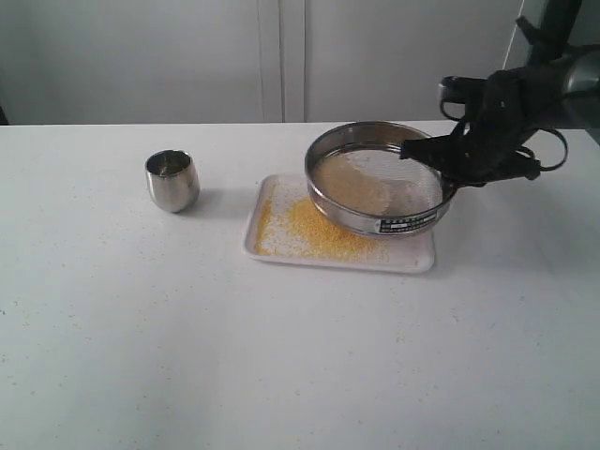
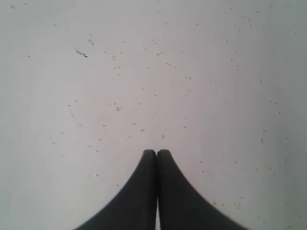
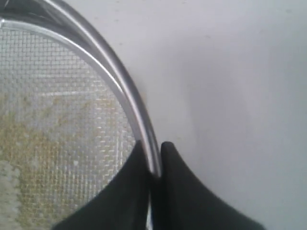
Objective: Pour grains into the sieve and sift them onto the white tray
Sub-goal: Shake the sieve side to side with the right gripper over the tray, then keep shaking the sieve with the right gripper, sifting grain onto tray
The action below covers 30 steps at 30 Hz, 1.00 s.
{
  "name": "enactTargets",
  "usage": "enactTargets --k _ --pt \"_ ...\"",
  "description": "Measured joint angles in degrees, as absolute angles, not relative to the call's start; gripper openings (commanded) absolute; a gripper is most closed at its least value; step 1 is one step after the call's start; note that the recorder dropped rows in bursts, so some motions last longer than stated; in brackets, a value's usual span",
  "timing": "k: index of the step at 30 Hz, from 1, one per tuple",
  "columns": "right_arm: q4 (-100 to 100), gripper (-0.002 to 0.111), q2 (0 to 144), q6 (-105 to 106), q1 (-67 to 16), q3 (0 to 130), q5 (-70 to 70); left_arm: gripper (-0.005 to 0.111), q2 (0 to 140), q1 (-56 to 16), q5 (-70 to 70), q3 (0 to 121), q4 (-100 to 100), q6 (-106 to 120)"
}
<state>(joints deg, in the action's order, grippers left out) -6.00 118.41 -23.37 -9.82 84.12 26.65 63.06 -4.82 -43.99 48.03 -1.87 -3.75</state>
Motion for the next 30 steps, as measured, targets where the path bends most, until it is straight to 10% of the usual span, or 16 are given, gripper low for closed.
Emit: enactTargets --k 30 --pt "5.6 0.0 116.1 -18.0 -12.2 78.5 19.7 0.0 63.1 -4.8 -43.9 48.0 -1.9 -3.8"
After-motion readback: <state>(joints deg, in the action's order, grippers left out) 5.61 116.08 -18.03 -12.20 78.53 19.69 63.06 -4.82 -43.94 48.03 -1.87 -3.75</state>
